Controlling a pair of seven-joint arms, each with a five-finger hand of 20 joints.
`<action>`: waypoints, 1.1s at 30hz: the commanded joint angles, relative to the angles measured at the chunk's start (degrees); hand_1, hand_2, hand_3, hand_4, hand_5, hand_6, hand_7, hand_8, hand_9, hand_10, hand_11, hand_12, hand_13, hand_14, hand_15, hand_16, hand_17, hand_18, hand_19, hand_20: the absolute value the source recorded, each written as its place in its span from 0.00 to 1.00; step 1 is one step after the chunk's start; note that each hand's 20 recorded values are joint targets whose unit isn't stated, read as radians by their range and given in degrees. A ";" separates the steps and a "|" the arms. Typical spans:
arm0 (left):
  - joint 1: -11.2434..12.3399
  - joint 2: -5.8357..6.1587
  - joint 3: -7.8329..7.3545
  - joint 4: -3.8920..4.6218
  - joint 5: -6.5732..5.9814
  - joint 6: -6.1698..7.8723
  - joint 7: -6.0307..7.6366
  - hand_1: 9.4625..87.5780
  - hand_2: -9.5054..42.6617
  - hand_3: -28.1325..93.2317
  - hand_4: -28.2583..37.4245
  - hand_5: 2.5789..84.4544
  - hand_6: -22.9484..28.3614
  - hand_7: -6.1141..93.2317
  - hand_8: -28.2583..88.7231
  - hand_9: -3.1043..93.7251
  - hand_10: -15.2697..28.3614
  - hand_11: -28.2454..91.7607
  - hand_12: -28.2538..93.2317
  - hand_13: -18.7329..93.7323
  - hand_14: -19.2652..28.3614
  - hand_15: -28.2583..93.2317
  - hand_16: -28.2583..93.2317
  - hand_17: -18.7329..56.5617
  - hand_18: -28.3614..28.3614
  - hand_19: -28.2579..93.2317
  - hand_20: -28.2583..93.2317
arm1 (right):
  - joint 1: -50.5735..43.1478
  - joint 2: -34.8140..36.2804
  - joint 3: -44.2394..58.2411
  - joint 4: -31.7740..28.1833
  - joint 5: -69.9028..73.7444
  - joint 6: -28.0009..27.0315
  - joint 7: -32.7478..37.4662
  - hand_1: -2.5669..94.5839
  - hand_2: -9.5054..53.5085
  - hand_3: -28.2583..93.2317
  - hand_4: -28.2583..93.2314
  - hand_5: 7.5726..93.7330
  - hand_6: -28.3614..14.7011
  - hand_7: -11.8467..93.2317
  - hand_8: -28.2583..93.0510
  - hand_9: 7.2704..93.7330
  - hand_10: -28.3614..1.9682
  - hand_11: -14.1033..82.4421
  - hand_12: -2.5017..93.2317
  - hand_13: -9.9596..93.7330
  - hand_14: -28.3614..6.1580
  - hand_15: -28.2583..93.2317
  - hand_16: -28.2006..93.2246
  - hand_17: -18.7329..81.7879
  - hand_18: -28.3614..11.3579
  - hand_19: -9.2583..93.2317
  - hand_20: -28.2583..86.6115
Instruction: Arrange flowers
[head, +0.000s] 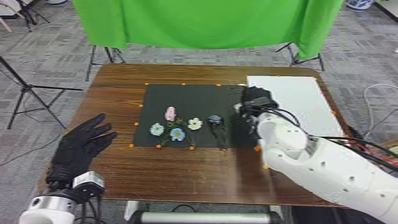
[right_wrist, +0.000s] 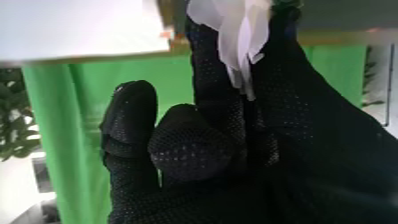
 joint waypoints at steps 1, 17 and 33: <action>0.71 -0.43 -0.08 -0.15 0.23 -0.52 -0.45 0.19 0.28 0.92 0.13 0.44 0.66 0.21 0.16 0.39 0.80 0.45 0.30 0.40 0.98 0.65 0.14 0.13 0.92 0.73 0.18 | -3.03 0.02 1.86 -2.83 -2.79 -1.85 0.95 0.58 0.00 0.91 0.00 0.83 0.69 0.41 0.21 0.99 0.71 0.29 0.37 0.89 0.74 0.90 0.36 0.59 0.24 1.00 0.45; 1.41 -0.54 -0.56 -0.47 0.11 -0.06 -0.23 0.19 0.28 0.92 0.13 0.44 0.66 0.21 0.16 0.39 0.80 0.45 0.30 0.40 0.98 0.65 0.14 0.13 0.92 0.73 0.18 | -8.87 2.32 3.36 -9.10 -8.89 -7.07 -1.94 0.58 0.00 0.91 0.00 0.83 0.68 0.41 0.21 0.99 0.71 0.28 0.37 0.89 0.73 0.90 0.36 0.59 0.23 1.00 0.45; 2.99 -0.67 -0.81 -0.45 0.02 0.32 0.60 0.19 0.28 0.92 0.13 0.44 0.66 0.21 0.16 0.39 0.80 0.45 0.30 0.40 0.98 0.65 0.14 0.13 0.92 0.73 0.18 | -20.69 -1.26 18.07 -14.63 -7.47 -19.37 -2.50 0.51 0.00 0.92 0.00 0.75 0.62 0.37 0.20 0.89 0.64 0.30 0.34 0.84 0.68 0.89 0.35 0.57 0.19 1.00 0.47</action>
